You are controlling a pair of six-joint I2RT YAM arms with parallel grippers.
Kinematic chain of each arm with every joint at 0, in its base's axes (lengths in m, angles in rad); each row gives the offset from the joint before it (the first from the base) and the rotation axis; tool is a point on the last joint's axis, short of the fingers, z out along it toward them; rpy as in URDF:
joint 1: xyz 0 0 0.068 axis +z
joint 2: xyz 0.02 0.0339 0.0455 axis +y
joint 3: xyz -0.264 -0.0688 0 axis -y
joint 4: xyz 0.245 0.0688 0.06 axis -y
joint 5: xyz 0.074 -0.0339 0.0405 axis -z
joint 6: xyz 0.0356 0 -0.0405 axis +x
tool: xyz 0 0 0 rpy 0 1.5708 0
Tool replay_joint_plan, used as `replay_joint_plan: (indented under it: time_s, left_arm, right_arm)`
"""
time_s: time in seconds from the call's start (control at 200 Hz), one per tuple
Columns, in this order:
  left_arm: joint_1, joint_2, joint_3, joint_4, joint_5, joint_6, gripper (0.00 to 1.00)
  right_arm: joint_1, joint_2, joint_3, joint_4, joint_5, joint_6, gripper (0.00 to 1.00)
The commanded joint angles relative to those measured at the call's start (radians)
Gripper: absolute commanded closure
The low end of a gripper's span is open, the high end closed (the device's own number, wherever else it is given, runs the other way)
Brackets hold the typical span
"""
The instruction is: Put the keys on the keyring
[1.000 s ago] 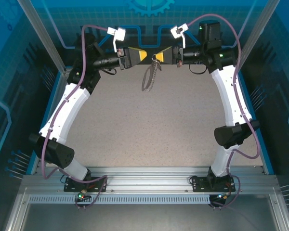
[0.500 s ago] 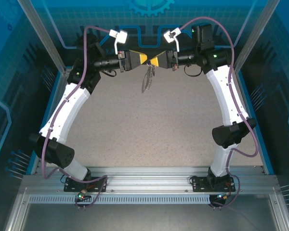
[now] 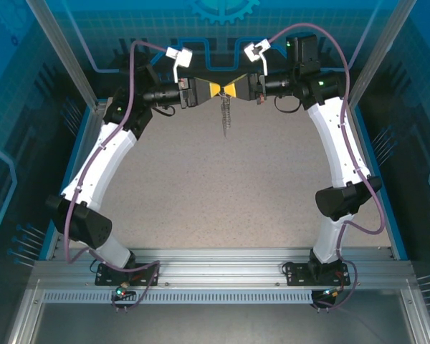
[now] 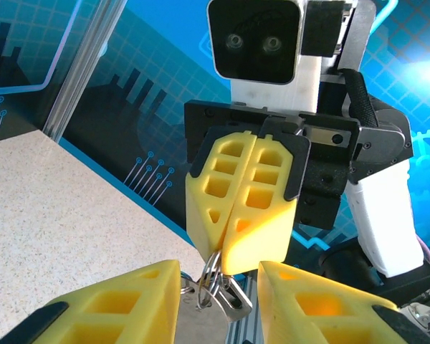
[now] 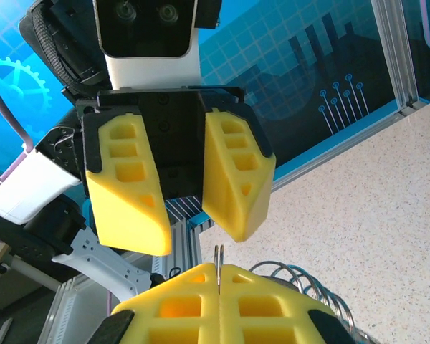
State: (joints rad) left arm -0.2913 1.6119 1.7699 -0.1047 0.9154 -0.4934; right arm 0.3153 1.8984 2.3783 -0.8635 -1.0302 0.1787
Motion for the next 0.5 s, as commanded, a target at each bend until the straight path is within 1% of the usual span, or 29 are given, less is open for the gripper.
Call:
replay_joint_plan:
  time_s: [0.0, 0.34, 0.495]
  left_arm:
    - [-0.012, 0.021, 0.002, -0.006, 0.034, 0.019, 0.66]
    - [-0.026, 0.043, 0.020, 0.018, 0.031, 0.006, 0.71]
    - [-0.026, 0.043, 0.019, 0.038, 0.030, -0.005, 0.76]
  right_arm:
    - [0.005, 0.010, 0.038, 0.023, -0.034, 0.017, 1.00]
    - [0.002, 0.014, 0.042, 0.019, -0.038, 0.017, 1.00]
    - [0.001, 0.017, 0.042, 0.015, -0.039, 0.013, 1.00]
